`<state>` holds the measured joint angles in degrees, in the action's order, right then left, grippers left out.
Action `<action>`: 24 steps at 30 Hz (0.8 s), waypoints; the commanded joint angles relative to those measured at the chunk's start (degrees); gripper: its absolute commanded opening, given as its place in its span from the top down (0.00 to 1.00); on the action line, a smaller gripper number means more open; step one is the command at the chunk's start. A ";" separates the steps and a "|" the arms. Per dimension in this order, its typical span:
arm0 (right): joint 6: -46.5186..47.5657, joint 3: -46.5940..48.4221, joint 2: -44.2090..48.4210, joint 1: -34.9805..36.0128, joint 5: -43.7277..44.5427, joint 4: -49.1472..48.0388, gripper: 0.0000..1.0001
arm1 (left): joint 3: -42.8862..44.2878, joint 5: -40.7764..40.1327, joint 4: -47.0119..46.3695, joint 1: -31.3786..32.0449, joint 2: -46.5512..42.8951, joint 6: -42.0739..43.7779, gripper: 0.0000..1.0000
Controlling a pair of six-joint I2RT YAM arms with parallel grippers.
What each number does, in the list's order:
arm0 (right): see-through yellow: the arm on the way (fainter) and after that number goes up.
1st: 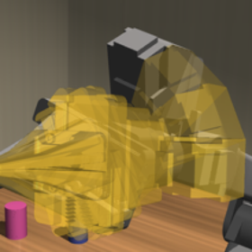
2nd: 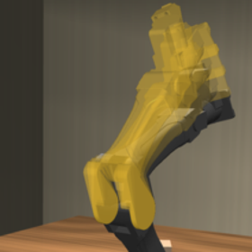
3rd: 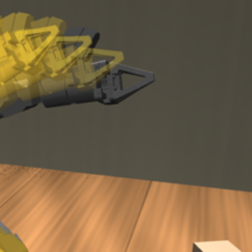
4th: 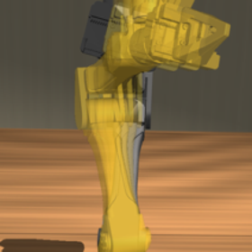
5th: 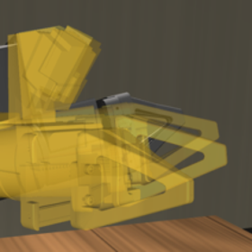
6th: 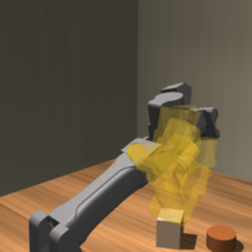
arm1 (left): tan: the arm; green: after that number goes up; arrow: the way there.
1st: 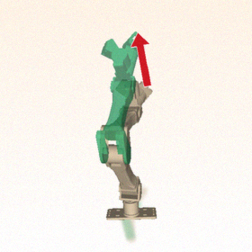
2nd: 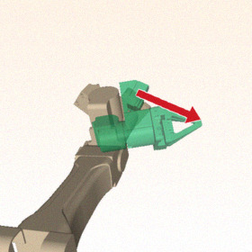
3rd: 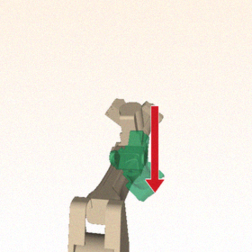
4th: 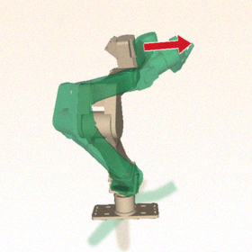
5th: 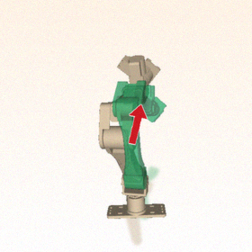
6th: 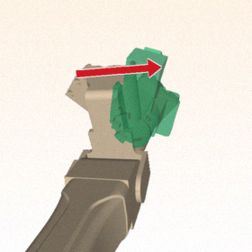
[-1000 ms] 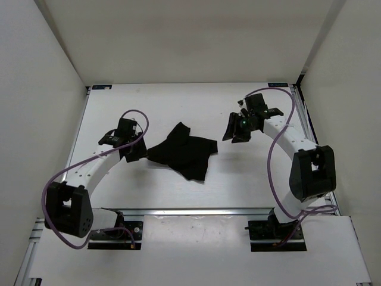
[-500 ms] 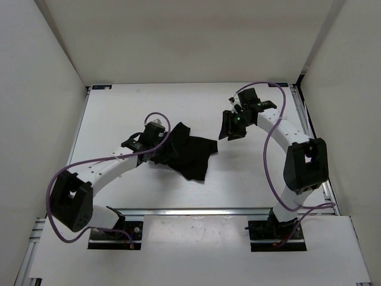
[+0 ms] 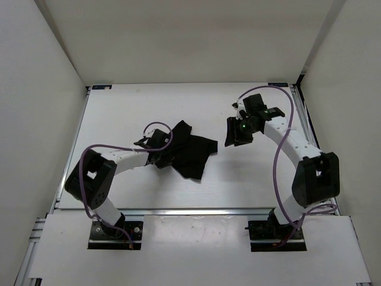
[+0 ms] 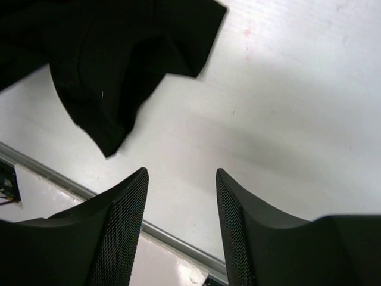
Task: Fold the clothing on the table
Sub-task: Flatten the skirt out
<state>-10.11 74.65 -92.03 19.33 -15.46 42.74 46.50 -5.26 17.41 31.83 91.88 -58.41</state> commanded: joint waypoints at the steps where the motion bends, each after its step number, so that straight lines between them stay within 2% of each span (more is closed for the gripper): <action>1: 1.23 -3.53 5.97 -0.79 -0.08 -0.11 0.45 | 4.19 -5.11 -1.59 -1.42 4.43 2.41 1.00; 6: -0.08 -8.99 10.20 -1.67 -3.08 -1.52 0.45 | 15.18 -3.81 -1.59 -1.43 14.45 7.43 1.00; 11: -0.61 -11.98 11.60 -1.66 -4.40 -1.26 0.46 | 31.86 0.59 1.47 0.33 24.04 14.45 0.95; 13: -0.70 -12.42 11.43 -1.58 -4.58 -0.99 0.46 | 36.28 1.39 3.59 0.77 24.76 16.05 0.82; 15: -0.35 -12.95 12.22 -1.84 -4.49 -1.34 0.46 | 36.21 1.48 3.34 1.74 21.62 16.49 0.54; 16: -0.18 -13.13 12.22 -1.84 -4.40 -1.34 0.45 | 34.99 1.74 2.64 2.09 19.16 15.97 0.45; 17: -0.09 -13.22 12.14 -2.71 -4.23 -2.39 0.45 | 33.32 2.00 1.06 2.09 16.61 14.57 0.29; 19: -0.09 -12.43 10.65 -3.51 -3.44 -2.92 0.45 | 30.06 3.58 -2.10 2.88 13.61 11.67 0.25; 21: 0.35 -10.50 8.81 -5.44 -2.29 -3.89 0.46 | 26.20 5.25 -4.99 3.23 12.10 6.93 0.27; 24: 0.53 -6.47 3.62 -8.16 -3.68 -7.05 0.49 | 23.73 7.80 -6.60 5.07 10.17 4.45 0.29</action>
<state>-10.20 63.72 -84.66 13.45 -18.39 40.82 72.40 -0.78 14.04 35.59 105.32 -49.71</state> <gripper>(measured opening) 0.517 0.716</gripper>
